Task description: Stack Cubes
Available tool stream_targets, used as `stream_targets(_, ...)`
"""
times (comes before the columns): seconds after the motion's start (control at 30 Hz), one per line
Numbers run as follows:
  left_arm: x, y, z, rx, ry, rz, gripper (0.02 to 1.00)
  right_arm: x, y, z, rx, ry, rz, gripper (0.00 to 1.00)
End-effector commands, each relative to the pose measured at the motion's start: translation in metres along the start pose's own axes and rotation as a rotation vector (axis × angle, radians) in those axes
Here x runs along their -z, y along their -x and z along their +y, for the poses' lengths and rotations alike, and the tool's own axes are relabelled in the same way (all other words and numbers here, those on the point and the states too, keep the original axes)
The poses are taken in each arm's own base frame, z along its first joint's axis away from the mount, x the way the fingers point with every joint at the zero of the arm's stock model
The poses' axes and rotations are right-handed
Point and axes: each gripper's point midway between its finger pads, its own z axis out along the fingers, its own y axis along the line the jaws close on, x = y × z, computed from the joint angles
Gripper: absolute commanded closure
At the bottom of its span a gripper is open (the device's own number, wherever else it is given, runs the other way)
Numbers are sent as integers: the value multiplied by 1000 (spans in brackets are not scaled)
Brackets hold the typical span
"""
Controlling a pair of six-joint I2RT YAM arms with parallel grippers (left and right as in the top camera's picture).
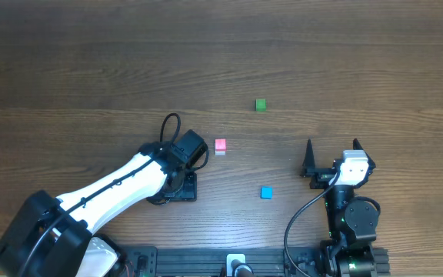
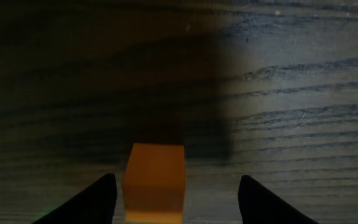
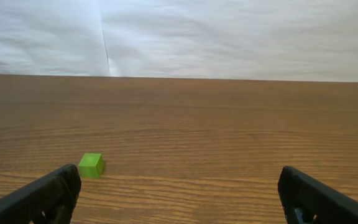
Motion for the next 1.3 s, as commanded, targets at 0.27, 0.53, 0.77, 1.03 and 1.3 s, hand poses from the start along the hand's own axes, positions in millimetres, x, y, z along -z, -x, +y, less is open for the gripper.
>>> stream_targets(0.27,-9,1,9,7,21,-9,426,0,-3,0,7,2,1,7)
stream_targets(0.53,-11,0,9,10,15,-4,457,0,-3,0,7,2,1,9)
stream_targets(0.77,-11,0,9,10,15,-4,577,0,-2,0,7,2,0,9)
stream_targets(1.03,-11,0,9,13,16,-4,730,0,-3,0,7,2,1,7)
stream_targets(1.3,-11,2,7,13,9,-12,976,0,-3,0,7,2,1,9)
